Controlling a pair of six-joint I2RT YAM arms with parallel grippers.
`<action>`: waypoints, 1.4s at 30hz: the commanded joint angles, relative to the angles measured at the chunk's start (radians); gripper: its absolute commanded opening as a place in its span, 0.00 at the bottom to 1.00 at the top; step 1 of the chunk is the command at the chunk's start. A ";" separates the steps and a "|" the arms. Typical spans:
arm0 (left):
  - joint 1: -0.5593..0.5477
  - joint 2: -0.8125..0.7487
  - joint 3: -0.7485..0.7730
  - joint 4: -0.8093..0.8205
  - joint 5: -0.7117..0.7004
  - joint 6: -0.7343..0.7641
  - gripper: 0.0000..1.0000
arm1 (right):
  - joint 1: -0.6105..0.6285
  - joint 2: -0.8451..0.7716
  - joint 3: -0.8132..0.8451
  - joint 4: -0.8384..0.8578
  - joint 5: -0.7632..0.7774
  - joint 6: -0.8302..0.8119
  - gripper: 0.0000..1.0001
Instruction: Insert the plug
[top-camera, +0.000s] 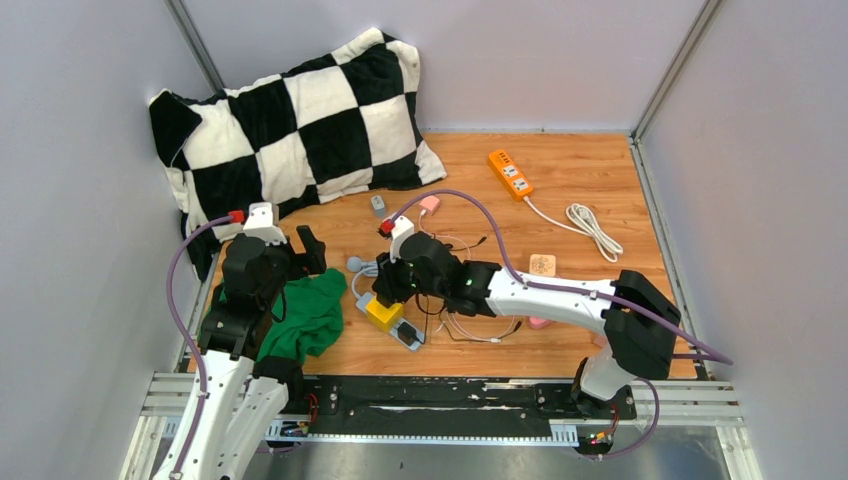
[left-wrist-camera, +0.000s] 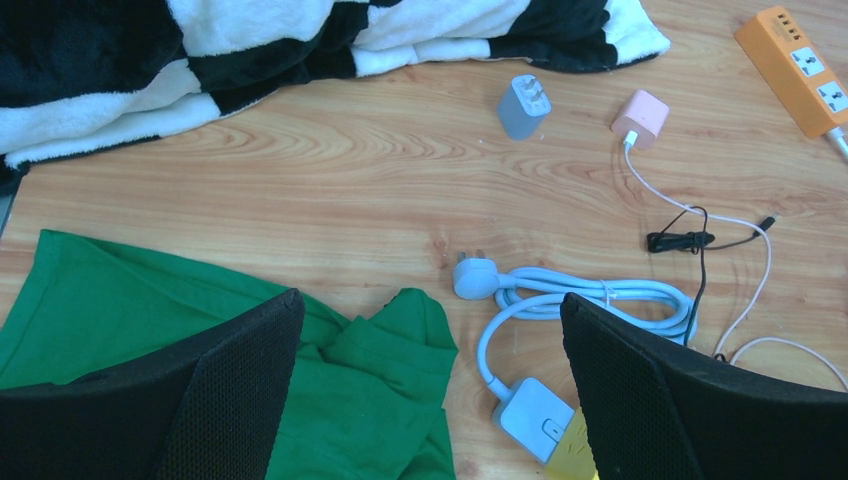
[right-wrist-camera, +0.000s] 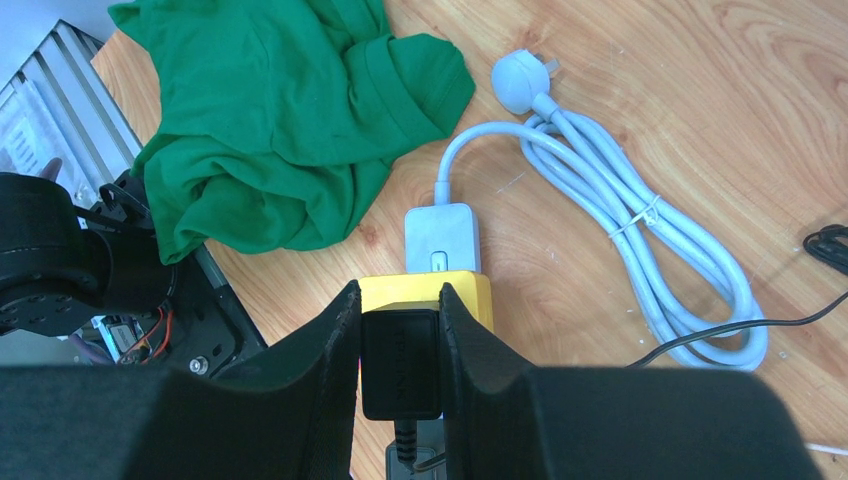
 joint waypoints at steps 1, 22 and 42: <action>0.005 -0.010 -0.009 -0.009 -0.011 0.012 1.00 | 0.023 0.020 0.012 -0.022 0.022 0.014 0.00; 0.005 -0.009 -0.007 -0.011 -0.016 0.010 1.00 | 0.105 0.072 -0.074 -0.031 0.085 -0.099 0.00; 0.005 -0.005 -0.009 -0.015 -0.023 0.013 1.00 | 0.158 0.114 -0.114 -0.112 0.152 -0.083 0.00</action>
